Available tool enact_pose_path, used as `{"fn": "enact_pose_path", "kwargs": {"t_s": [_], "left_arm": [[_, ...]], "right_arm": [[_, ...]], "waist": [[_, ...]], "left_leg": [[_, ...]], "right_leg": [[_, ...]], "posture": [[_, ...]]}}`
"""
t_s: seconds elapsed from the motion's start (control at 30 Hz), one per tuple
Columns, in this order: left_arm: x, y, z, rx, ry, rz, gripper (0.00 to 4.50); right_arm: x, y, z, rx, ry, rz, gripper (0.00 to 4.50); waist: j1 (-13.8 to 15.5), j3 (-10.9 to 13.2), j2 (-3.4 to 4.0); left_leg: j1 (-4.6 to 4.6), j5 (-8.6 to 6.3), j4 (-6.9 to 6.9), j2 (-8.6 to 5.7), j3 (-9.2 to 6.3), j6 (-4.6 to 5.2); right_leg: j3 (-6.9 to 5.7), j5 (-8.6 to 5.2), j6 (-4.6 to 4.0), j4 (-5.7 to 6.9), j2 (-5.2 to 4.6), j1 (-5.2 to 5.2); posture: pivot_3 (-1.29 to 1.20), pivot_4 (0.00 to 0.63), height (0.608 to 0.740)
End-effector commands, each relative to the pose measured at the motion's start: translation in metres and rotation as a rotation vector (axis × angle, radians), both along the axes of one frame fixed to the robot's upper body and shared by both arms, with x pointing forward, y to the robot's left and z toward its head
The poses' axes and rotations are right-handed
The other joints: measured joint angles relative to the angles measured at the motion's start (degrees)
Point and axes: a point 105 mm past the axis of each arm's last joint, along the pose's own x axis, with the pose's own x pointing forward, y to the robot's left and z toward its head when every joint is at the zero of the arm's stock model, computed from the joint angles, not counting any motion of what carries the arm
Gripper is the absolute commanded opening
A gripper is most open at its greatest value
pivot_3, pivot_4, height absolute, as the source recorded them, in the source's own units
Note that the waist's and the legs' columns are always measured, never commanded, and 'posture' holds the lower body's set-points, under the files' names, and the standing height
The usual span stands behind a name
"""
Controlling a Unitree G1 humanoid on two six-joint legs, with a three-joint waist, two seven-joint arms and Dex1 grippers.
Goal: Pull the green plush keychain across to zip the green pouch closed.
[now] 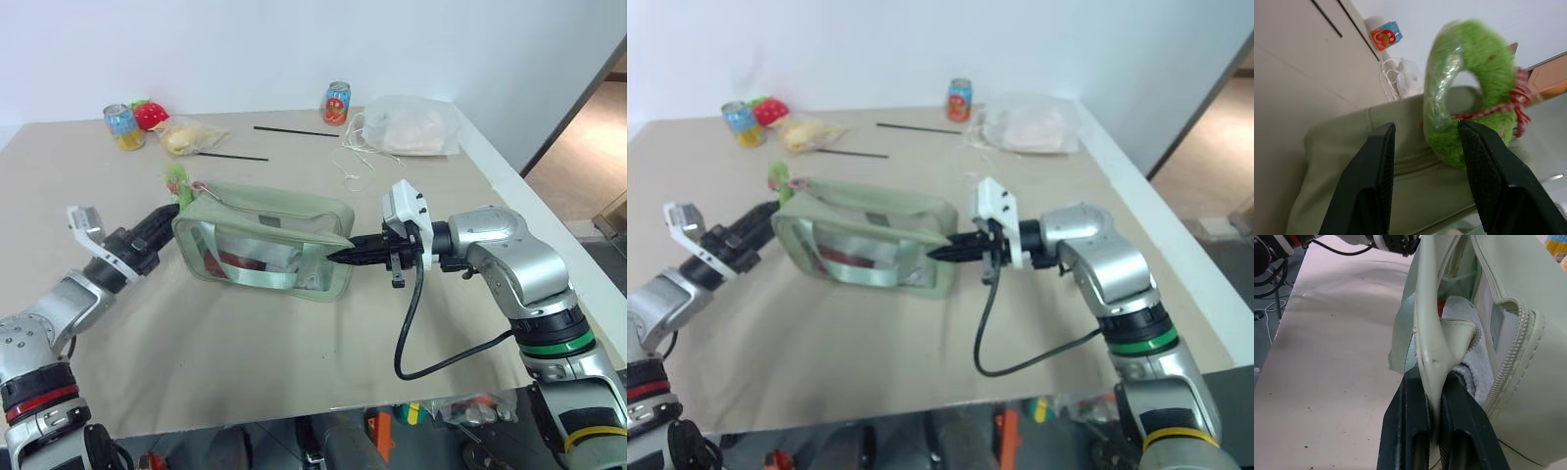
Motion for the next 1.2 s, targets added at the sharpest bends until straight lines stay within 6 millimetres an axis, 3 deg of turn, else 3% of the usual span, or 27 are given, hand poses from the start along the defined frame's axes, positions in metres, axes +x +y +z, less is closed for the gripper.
{"fn": "enact_pose_path", "kwargs": {"t_s": [0.03, 0.23, 0.77, 0.87, 0.97, 1.07, 1.2], "left_arm": [[0.0, 0.001, 0.015, -0.022, -0.06, 0.011, 1.86], [0.0, 0.001, 0.029, -0.056, -0.114, 0.01, 0.08], [-0.005, -0.001, 0.058, -0.142, -0.234, 0.01, 0.08], [-0.005, -0.002, 0.057, -0.139, -0.224, 0.004, 0.08], [-0.004, -0.001, 0.042, -0.079, -0.171, 0.022, 0.08], [-0.01, 0.002, 0.044, -0.089, -0.201, 0.027, 0.81], [-0.001, 0.02, 0.039, -0.092, -0.161, 0.121, 2.18]], "right_arm": [[-0.003, -0.004, 0.014, 0.024, -0.053, -0.001, 0.03], [-0.003, -0.005, 0.013, 0.018, -0.053, -0.005, 0.0], [-0.001, -0.004, 0.013, 0.006, -0.059, -0.005, 0.0], [0.0, -0.004, 0.012, 0.003, -0.062, -0.007, 0.0], [-0.001, -0.005, 0.012, 0.003, -0.063, -0.008, 0.0], [-0.001, -0.005, 0.012, 0.003, -0.062, -0.01, 0.0], [-0.002, -0.005, 0.012, 0.003, -0.06, -0.007, 0.0]], "waist": [[0.0, 0.0, 0.0], [0.02, 0.0, 0.0], [0.03, 0.0, -0.01], [0.04, 0.0, -0.01], [0.03, 0.0, -0.01], [0.02, 0.01, -0.01], [0.18, 0.01, -0.01]], "left_leg": [[0.0, 0.0, 0.0, -0.01, 0.0, 0.0], [-0.01, 0.01, 0.0, -0.03, 0.0, -0.02], [-0.02, 0.02, 0.0, -0.05, 0.0, -0.04], [-0.02, 0.02, 0.0, -0.05, -0.01, -0.04], [-0.02, 0.03, 0.0, -0.05, -0.01, -0.05], [-0.01, 0.03, -0.02, -0.05, 0.0, -0.06], [-0.03, 0.09, -0.02, -0.05, -0.07, -0.17]], "right_leg": [[0.0, 0.0, 0.0, 0.0, 0.0, 0.0], [0.01, 0.0, 0.0, 0.0, -0.03, 0.0], [0.01, 0.0, 0.01, 0.0, -0.04, 0.0], [0.01, 0.0, 0.01, 0.0, -0.04, 0.0], [0.01, 0.0, 0.01, 0.0, -0.04, 0.0], [0.02, 0.0, 0.01, -0.01, -0.03, 0.0], [-0.03, 0.0, 0.01, -0.02, -0.04, 0.0]], "posture": [[0.0, 0.15, 0.74], [0.0, 0.15, 0.74], [0.0, 0.15, 0.74], [0.0, 0.15, 0.74], [0.0, 0.15, 0.74], [0.0, 0.15, 0.74], [0.0, 0.15, 0.74]]}}
